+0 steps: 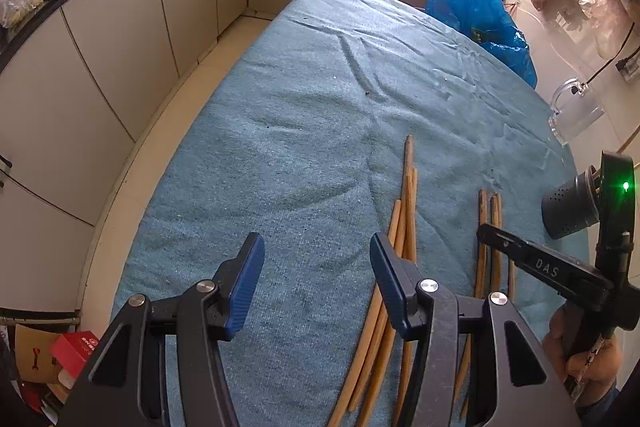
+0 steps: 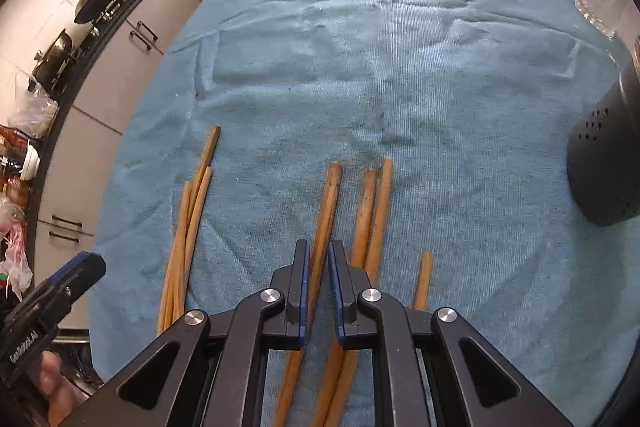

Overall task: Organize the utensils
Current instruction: 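Return the right gripper to the chopsticks and close on another, then lift the second chopstick upright with the right gripper, then carry the chopstick over the grey cup and lower it in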

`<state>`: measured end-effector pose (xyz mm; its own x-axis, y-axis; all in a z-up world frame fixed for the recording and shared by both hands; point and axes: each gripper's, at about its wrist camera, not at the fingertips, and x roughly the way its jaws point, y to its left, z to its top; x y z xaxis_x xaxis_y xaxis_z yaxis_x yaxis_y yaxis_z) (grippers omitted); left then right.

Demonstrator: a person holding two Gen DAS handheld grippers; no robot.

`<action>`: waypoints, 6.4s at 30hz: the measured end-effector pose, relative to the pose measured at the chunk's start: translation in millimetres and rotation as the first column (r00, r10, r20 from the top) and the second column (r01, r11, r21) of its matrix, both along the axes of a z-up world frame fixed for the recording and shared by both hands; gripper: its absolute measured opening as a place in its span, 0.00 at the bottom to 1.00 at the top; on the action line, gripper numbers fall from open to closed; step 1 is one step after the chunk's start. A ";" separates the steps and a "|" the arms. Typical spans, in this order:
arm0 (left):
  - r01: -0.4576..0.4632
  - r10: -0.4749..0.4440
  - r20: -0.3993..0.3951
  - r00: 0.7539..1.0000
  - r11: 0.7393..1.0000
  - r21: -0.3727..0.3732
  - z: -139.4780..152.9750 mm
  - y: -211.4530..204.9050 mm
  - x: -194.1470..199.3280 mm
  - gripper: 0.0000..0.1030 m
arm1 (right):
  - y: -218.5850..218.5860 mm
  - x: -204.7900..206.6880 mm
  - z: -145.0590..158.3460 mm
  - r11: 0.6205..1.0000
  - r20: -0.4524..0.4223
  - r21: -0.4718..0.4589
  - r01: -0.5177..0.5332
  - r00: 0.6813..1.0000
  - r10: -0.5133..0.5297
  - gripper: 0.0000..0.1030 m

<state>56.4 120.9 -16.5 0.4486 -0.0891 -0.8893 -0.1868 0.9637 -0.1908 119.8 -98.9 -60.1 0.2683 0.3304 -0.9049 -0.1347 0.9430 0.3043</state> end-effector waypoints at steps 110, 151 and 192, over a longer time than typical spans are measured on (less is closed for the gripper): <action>0.203 -0.229 0.387 0.893 0.973 0.108 149.2 -106.4 -70.5 0.05 | -96.9 -156.8 169.3 0.961 0.657 0.267 -0.069 0.743 -0.129 0.08; 0.400 -0.428 0.445 0.787 0.902 0.159 223.4 -222.2 -48.8 0.05 | -249.0 -179.9 218.8 0.901 0.700 0.371 0.226 0.570 -0.431 0.08; 0.428 -0.441 0.361 0.822 0.896 0.118 184.8 -313.3 82.3 0.05 | -279.7 -58.9 171.6 0.897 0.601 0.297 0.326 0.666 -0.441 0.09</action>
<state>138.6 -192.3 168.3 0.6645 -0.3287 -0.6711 0.3310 0.9346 -0.1300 61.0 -378.5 111.4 0.8934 0.1799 -0.4117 0.0136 0.9051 0.4251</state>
